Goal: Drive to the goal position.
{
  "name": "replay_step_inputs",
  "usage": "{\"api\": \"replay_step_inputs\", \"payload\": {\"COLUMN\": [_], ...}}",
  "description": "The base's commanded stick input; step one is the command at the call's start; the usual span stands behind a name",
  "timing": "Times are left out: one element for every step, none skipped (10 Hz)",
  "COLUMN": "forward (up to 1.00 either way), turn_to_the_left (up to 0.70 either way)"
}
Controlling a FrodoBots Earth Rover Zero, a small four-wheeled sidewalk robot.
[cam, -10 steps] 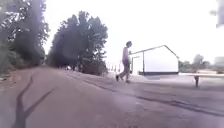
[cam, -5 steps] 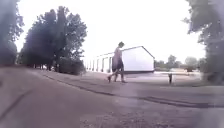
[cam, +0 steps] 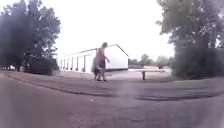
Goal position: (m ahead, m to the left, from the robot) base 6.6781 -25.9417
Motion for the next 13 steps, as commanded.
{"api": "replay_step_inputs", "payload": {"forward": [0.00,0.00,0.00,0.00,0.00,0.00,0.00,0.00,0.00,0.00,0.00,0.00,0.00], "turn_to_the_left": [-1.00,-1.00,-1.00,-1.00,-1.00,-1.00,-1.00,-1.00,-1.00,-1.00,-1.00,-1.00,-1.00]}}
